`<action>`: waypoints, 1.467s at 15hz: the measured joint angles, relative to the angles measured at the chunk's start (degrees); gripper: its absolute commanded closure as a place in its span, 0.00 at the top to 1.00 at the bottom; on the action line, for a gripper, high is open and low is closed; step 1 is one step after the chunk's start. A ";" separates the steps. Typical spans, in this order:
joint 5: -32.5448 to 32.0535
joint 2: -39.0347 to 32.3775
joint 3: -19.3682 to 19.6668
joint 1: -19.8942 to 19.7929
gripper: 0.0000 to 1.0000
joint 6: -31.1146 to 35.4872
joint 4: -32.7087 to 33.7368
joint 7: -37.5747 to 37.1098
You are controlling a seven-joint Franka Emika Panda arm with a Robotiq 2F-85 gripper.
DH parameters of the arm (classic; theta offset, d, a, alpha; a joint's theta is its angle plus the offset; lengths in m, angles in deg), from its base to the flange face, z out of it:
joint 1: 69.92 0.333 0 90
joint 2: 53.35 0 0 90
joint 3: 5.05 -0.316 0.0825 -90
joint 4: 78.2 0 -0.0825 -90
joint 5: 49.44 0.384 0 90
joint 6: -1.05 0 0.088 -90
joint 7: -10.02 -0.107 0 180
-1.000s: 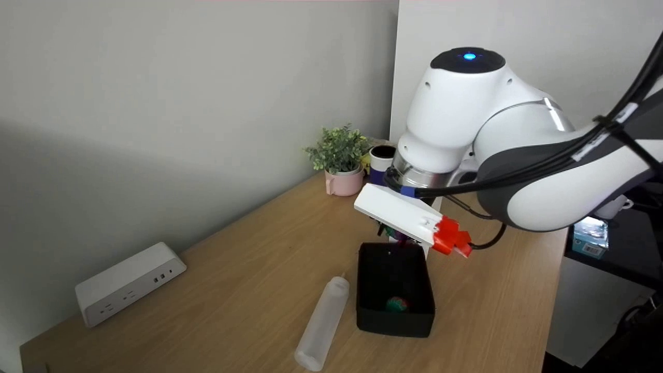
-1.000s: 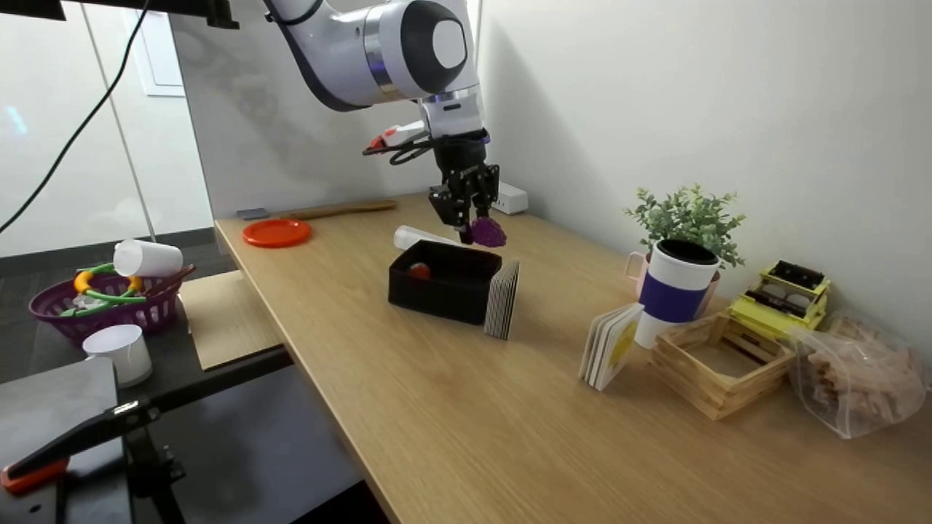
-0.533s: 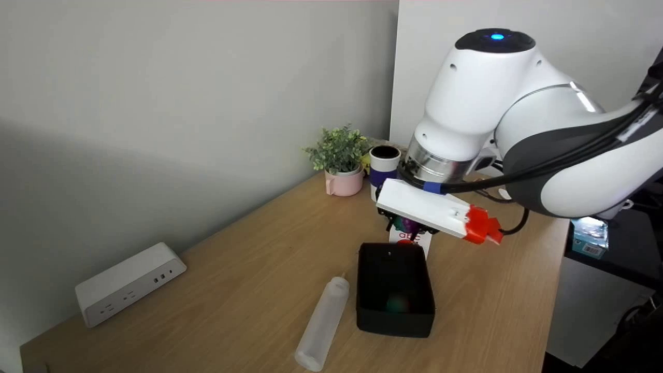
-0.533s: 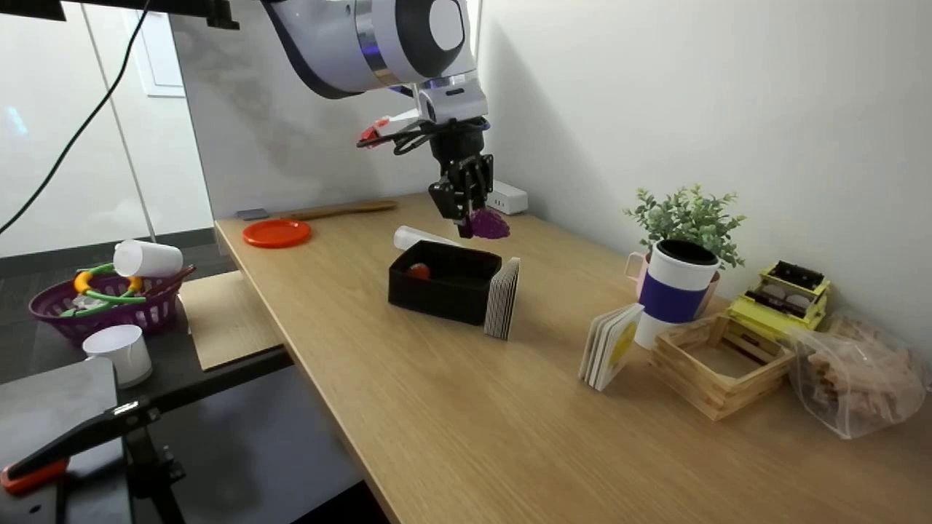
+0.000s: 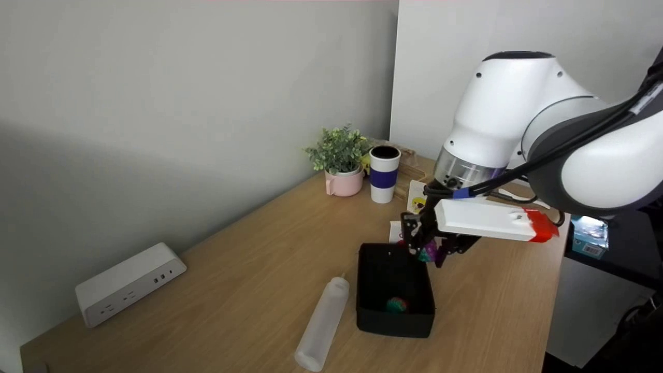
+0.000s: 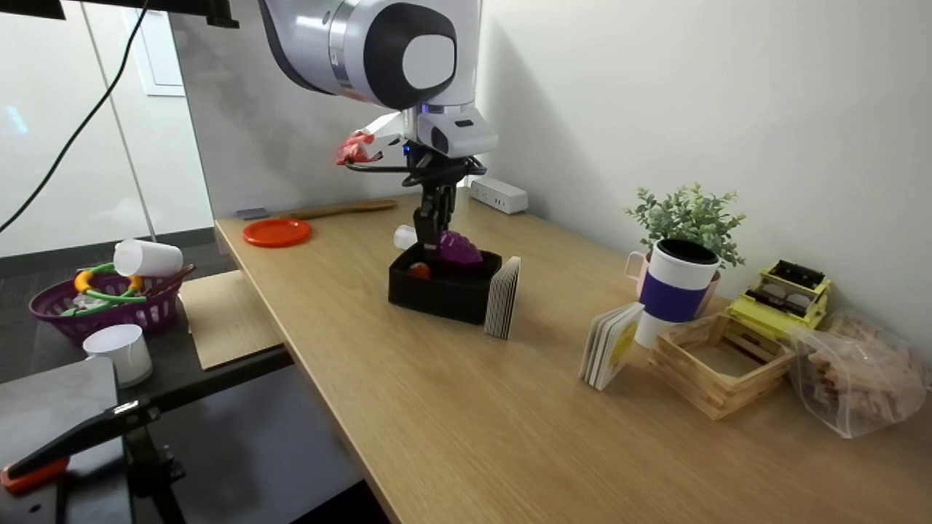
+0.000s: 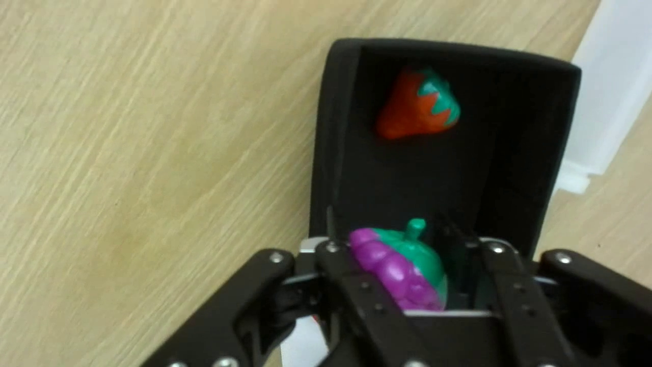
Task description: Take the fruits out of the box and place them on the table
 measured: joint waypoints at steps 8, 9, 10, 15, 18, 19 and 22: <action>15.15 0.09 -0.26 -6.18 0.21 -20.58 0.48 23.79; 15.22 0.07 2.33 -4.45 0.21 -22.21 0.59 23.77; 15.22 0.00 4.57 -2.86 0.21 -23.35 0.62 23.62; 15.22 -0.63 10.91 2.22 0.21 -26.24 0.77 23.35; 15.20 -2.14 12.42 4.04 0.73 -26.23 2.05 22.36; 15.16 -3.02 12.87 4.65 0.77 -25.84 2.92 21.90; 15.02 -6.65 14.46 6.29 0.98 -23.99 6.49 19.40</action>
